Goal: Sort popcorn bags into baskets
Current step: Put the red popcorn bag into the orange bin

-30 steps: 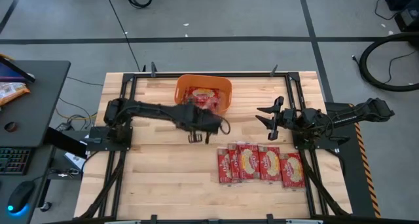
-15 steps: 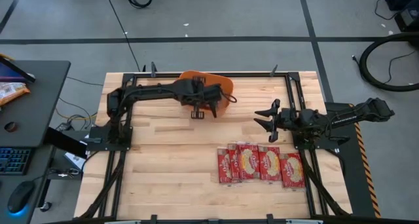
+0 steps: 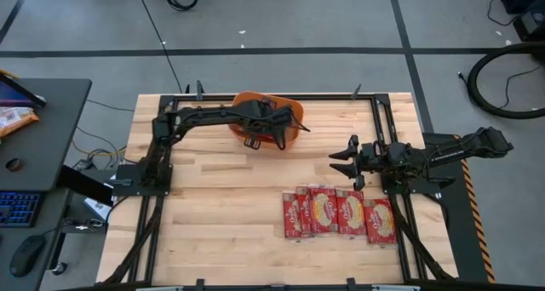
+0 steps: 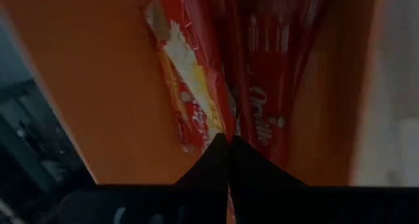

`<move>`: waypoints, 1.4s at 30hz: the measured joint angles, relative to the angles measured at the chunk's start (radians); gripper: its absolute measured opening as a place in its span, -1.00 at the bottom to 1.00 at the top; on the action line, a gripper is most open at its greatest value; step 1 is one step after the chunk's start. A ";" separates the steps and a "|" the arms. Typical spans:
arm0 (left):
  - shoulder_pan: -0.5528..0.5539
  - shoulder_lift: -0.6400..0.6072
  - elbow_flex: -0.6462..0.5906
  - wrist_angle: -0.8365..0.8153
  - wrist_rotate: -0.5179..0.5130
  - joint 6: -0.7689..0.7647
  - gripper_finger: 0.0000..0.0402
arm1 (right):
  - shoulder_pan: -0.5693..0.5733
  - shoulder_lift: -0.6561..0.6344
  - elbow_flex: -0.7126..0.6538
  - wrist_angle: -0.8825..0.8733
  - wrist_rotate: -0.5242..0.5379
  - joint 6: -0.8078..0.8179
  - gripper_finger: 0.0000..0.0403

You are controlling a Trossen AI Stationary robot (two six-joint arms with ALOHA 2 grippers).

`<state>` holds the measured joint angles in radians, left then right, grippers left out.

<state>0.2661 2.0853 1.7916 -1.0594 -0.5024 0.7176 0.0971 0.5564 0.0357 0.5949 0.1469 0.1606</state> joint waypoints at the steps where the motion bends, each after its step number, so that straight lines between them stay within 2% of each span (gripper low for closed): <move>1: 0.004 0.013 0.000 -0.001 -0.014 0.026 -1.00 | 0.000 0.001 0.000 0.000 -0.015 0.011 -0.24; 5: 0.021 0.043 0.000 -0.023 0.025 0.095 -0.90 | 0.001 0.002 0.000 -0.014 -0.049 0.054 -0.24; 8: 0.026 0.051 0.000 -0.051 0.102 0.097 -0.65 | 0.004 0.002 0.000 -0.038 -0.061 0.077 -0.24; 12: 0.026 0.052 0.000 -0.123 0.145 0.053 -0.29 | 0.022 0.002 0.000 -0.052 -0.063 0.084 -0.24; 17: 0.029 0.054 0.001 -0.190 0.185 -0.019 -0.03 | 0.052 0.002 0.000 -0.047 -0.062 0.083 -0.24; 21: 0.016 0.055 0.001 -0.205 0.194 -0.062 0.00 | 0.070 0.002 0.000 -0.041 -0.042 0.083 -0.24; 27: -0.016 0.055 0.001 -0.205 0.310 -0.135 -0.01 | 0.080 0.002 0.000 -0.029 -0.035 0.081 -0.24; 29: -0.030 0.055 0.001 -0.212 0.319 -0.139 -0.01 | 0.080 0.002 0.000 -0.029 -0.035 0.081 -0.24; 31: -0.044 0.055 0.001 -0.219 0.279 -0.157 -0.01 | 0.080 0.002 0.000 -0.028 -0.035 0.080 -0.24; 34: -0.072 0.056 0.014 -0.233 0.122 -0.199 -0.01 | 0.080 0.002 0.000 -0.029 -0.035 0.080 -0.24; 36: -0.093 0.056 0.038 -0.226 0.057 -0.214 -0.01 | 0.080 0.002 0.000 -0.029 -0.034 0.075 -0.24; 39: -0.135 0.056 0.083 -0.196 0.057 -0.233 -0.05 | 0.080 0.002 0.000 -0.029 -0.033 0.074 -0.24; 42: -0.196 0.055 0.095 -0.131 0.124 -0.208 -0.10 | 0.080 0.002 0.000 -0.029 -0.033 0.072 -0.24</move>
<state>0.0705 2.1407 1.8862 -1.1908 -0.3782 0.5101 0.1776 0.5583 0.0357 0.5663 0.1135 0.2329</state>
